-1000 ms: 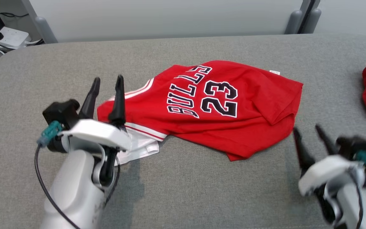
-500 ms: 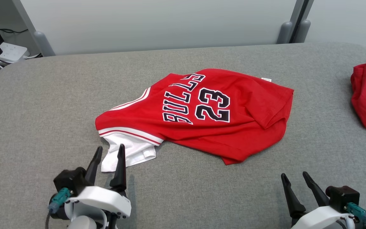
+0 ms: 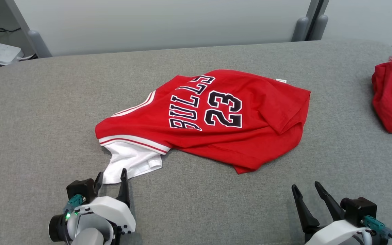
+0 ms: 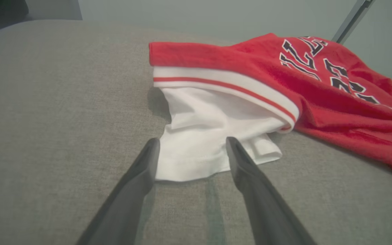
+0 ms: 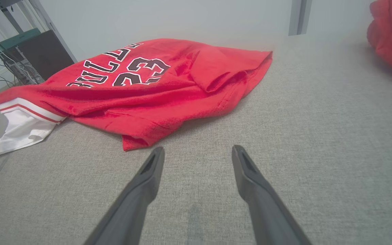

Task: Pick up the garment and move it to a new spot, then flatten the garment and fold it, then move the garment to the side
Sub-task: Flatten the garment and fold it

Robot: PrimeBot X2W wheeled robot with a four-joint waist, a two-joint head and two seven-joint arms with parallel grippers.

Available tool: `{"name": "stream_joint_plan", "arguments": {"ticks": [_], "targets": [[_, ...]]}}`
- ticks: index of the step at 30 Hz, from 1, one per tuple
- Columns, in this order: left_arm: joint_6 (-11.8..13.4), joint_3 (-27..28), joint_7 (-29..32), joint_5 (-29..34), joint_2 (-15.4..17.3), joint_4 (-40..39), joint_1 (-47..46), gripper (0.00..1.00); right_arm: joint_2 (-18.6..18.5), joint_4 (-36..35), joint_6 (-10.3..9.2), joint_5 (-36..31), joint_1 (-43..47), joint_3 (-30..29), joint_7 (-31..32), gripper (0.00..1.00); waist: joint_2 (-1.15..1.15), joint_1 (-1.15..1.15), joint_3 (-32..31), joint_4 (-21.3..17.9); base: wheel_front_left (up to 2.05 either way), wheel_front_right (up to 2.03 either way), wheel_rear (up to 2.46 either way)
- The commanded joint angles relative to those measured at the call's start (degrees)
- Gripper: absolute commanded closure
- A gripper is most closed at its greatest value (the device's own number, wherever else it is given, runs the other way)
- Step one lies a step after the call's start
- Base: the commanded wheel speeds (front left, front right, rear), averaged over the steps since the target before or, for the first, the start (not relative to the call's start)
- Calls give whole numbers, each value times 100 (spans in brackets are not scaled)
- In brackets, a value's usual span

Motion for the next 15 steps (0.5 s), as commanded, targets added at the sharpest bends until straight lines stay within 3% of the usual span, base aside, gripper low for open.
{"name": "stream_joint_plan", "arguments": {"ticks": [1,6,15], "targets": [[85,224,-60,-2,58,77,-301,0,-83,-128,8,57,-182,172,-77,0,0,0,48,-40,0,0,0],[382,322,-41,-151,58,1089,-689,0,-177,-129,8,132,-228,238,-77,0,0,0,125,-134,0,0,0],[301,376,-58,-270,58,1416,-985,0,-260,-103,8,188,-264,321,-77,0,0,0,148,-133,0,0,0]]}}
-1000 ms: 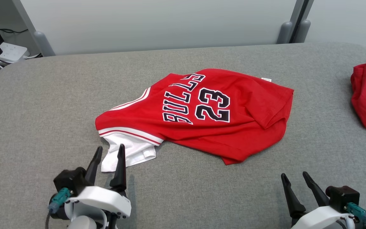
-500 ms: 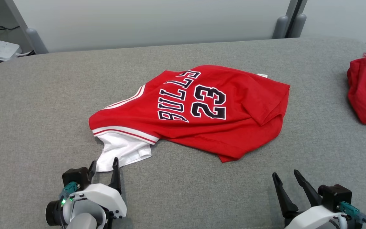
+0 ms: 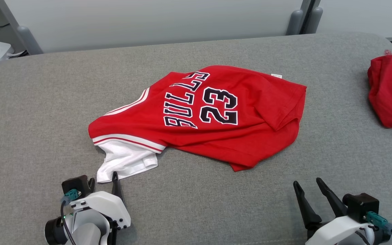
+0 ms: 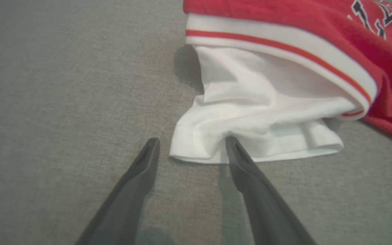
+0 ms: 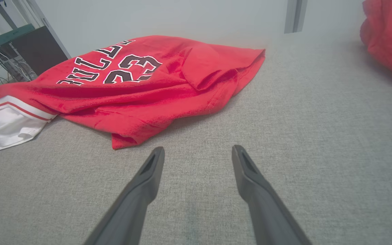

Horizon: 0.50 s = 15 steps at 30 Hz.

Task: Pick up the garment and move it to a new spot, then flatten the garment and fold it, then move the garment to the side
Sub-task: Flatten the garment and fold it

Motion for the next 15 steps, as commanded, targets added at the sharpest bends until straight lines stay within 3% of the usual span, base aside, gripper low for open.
{"name": "stream_joint_plan", "arguments": {"ticks": [1,2,3,4,9,15], "targets": [[-61,164,-74,22,140,-136,-190,0,-83,-93,8,44,-149,174,-77,0,0,0,-15,18,0,0,0],[-122,154,-75,39,140,-181,-177,0,-95,-82,8,60,-151,198,-78,0,0,0,-24,28,0,0,0],[-179,150,-75,54,140,-240,-167,57,-107,-72,8,84,-156,232,-78,0,0,0,-32,41,0,0,0],[-228,146,-75,68,140,-316,-156,100,-121,-60,8,118,-163,279,-78,0,0,0,-43,56,0,0,0],[-441,132,-76,108,140,-898,-55,100,-86,38,8,386,-269,513,-78,0,0,0,-92,170,0,0,0],[-520,200,-76,228,140,-1750,68,100,126,319,8,784,-546,869,-78,0,0,0,-55,336,0,0,0]]}}
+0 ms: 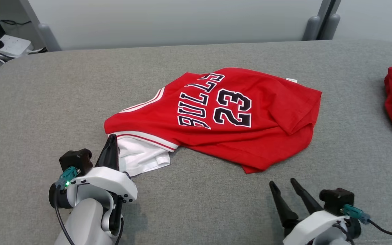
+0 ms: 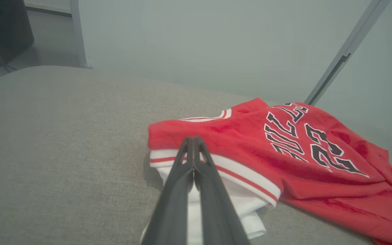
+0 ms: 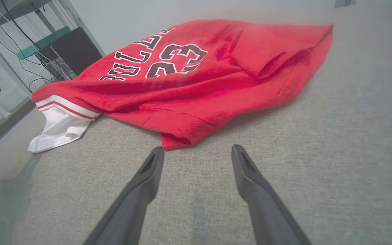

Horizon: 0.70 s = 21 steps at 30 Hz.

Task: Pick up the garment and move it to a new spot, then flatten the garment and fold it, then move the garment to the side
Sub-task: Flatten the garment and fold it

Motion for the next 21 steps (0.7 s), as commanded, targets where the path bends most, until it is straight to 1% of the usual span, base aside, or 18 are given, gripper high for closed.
{"name": "stream_joint_plan", "arguments": {"ticks": [1,4,7,14,15,17,18,19,20,21], "targets": [[-32,173,-65,82,141,-227,9,100,59,-28,8,90,-202,190,-78,0,0,0,35,68,0,0,0],[-71,124,-65,129,141,-567,37,100,217,291,8,360,-442,431,-78,0,0,0,92,187,0,0,0],[-74,-12,-65,93,141,-727,35,100,336,702,8,563,-692,588,-78,0,0,0,153,311,0,0,0],[6,-400,-65,-31,141,-755,-48,100,495,1663,8,659,-1241,412,-78,0,0,0,315,503,0,0,0],[34,-445,-65,-56,141,-747,-45,76,505,1783,8,670,-1307,377,-78,0,0,0,328,514,0,0,0],[77,-533,-65,-101,141,-751,-57,0,513,1951,8,747,-1426,381,-78,0,0,0,362,548,0,0,0],[99,-576,-65,-124,141,-754,-58,0,515,2010,8,844,-1466,458,-78,9,0,0,372,566,0,0,0],[122,-623,-65,-142,141,-751,-60,0,516,2079,8,930,-1509,537,-78,33,0,0,382,584,0,0,0],[142,-664,-65,-157,141,-754,-63,0,516,2164,8,1011,-1554,612,-78,46,0,0,391,602,0,0,0],[158,-696,-65,-173,141,-760,-65,0,517,2248,8,1073,-1602,697,-78,63,0,0,398,616,0,0,0]]}}
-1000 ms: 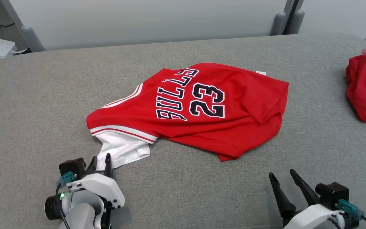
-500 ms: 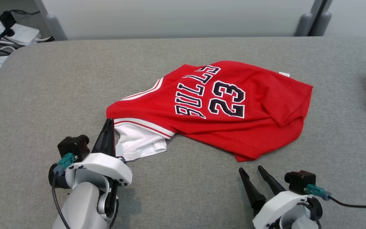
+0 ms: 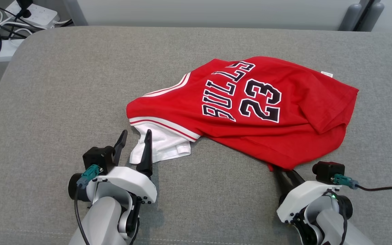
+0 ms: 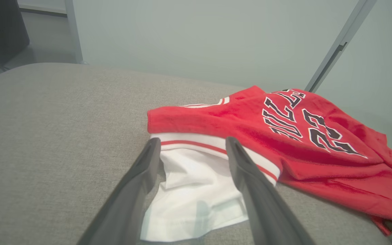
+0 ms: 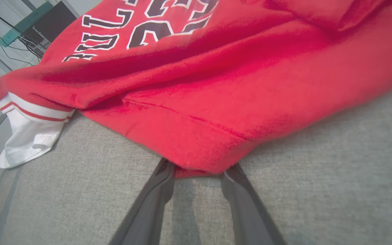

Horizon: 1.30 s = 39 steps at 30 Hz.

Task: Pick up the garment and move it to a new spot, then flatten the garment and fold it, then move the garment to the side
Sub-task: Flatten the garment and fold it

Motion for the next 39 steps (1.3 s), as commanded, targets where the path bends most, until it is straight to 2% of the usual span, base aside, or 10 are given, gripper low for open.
{"name": "stream_joint_plan", "arguments": {"ticks": [1,5,9,19,20,22,24,29,31,39], "targets": [[63,122,-60,-37,130,-150,-153,0,69,102,8,69,-43,220,-19,100,0,0,12,22,0,0,0],[119,94,-60,-68,130,-199,-137,0,70,425,8,-8,-213,453,-19,100,0,0,27,52,0,0,0],[149,171,-60,-47,130,-228,-85,0,-37,448,8,-630,-298,301,-19,100,0,0,12,19,0,0,0],[-13,288,-60,-54,130,56,168,0,-1325,-524,8,-2932,434,-574,-19,100,0,0,-114,-348,0,0,0],[-13,288,-60,-54,130,56,168,0,-1325,-524,8,-2932,434,-574,-19,100,0,0,-114,-348,0,0,0],[-102,238,-60,-108,130,158,168,0,-1565,-647,8,-3452,555,-820,-19,100,0,0,-111,-410,0,0,0],[-230,134,-60,-202,130,267,172,0,-1561,-843,8,-3702,717,-1015,-11,100,0,0,-113,-480,0,0,0],[-578,-382,307,-361,130,561,189,0,-1359,-1168,8,-3595,1119,-1116,230,100,0,0,-113,-562,0,0,0],[-665,-561,510,-349,131,641,205,0,-1296,-1266,8,-3494,1225,-1178,301,0,0,0,-115,-582,0,0,0],[-563,-815,864,-165,283,685,278,0,-1208,-1725,8,-3418,1516,-1507,418,0,0,0,-114,-641,0,0,0]]}}
